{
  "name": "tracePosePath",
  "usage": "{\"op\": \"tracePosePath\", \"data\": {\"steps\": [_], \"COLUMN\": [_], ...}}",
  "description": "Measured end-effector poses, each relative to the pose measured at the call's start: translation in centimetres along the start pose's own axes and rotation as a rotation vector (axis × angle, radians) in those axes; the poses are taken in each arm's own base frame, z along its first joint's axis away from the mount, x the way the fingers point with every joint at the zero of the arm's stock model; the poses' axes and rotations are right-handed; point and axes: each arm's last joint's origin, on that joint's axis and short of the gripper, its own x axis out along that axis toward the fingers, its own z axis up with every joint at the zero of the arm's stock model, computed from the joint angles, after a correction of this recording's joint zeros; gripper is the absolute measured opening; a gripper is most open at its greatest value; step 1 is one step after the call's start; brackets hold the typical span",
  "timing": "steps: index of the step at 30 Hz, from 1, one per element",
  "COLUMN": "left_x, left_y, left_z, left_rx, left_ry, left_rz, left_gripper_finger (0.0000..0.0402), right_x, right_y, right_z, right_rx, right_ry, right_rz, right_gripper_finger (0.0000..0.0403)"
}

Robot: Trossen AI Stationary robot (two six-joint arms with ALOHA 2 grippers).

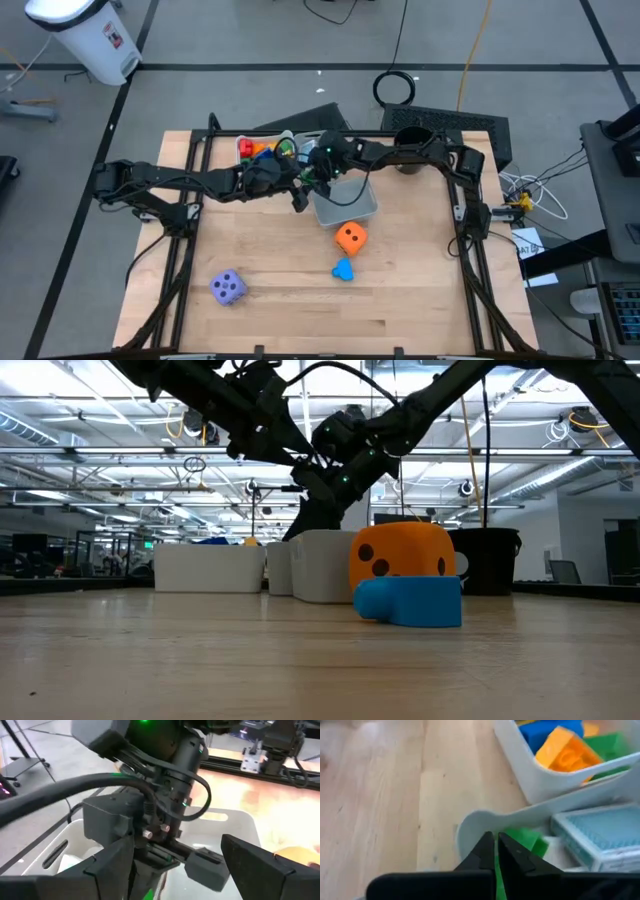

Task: Pick & Place Toys
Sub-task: Put the green game piece into the white bin

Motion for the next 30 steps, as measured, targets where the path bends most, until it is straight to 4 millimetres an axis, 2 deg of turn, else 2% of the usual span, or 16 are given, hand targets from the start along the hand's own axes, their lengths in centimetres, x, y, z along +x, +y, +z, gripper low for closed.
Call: {"op": "tracePosePath", "data": {"steps": [5,8,15,18,21,26,30], "left_x": [0.0,0.0,0.0,0.0,0.0,0.0,0.0], "left_y": [0.0,0.0,0.0,0.0,0.0,0.0,0.0], "left_z": [0.0,0.0,0.0,0.0,0.0,0.0,0.0], "left_rx": [0.0,0.0,-0.001,-0.003,-0.004,-0.006,-0.006], "left_ry": [0.001,0.001,-0.002,-0.002,-0.002,-0.004,-0.005], "left_rz": [0.002,0.002,0.001,0.002,0.003,0.004,0.004], "left_gripper_finger": [0.0308,0.0308,0.0308,0.0308,0.0308,0.0308,0.0308], "right_x": [0.0,0.0,0.0,0.6,1.2,3.2,3.3], "right_y": [0.5,0.4,0.5,0.3,-0.4,-1.8,-1.5], "right_z": [0.3,0.0,0.1,-0.2,-0.9,-2.3,-2.3], "right_rx": [-0.027,-0.038,-0.039,-0.006,0.06,0.109,0.074], "right_ry": [-0.004,0.031,0.019,0.017,0.031,0.068,0.091], "right_rz": [-0.08,-0.106,-0.078,-0.068,-0.042,-0.033,-0.045], "right_gripper_finger": [0.0,0.0015,0.0124,0.0149,0.0152,0.0133,0.0113]}}
